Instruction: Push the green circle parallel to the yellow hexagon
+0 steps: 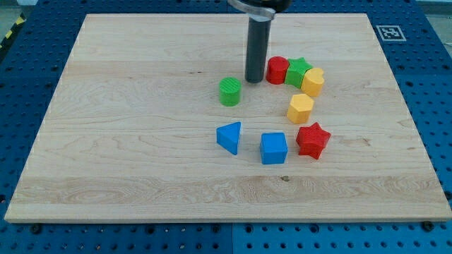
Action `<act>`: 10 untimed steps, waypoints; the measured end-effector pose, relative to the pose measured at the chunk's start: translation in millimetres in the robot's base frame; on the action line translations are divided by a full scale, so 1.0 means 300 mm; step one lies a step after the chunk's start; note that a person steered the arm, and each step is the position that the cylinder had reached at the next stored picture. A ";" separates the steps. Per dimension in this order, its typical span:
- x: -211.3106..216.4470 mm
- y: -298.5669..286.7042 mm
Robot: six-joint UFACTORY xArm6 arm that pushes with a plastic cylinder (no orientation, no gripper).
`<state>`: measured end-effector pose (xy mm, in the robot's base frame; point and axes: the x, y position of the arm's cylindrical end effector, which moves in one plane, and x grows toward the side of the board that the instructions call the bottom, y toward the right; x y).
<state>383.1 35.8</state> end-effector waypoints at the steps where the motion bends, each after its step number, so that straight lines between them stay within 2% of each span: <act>1: 0.041 -0.062; 3: 0.098 -0.082; 7: 0.075 -0.154; 10: 0.075 -0.304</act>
<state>405.7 -55.3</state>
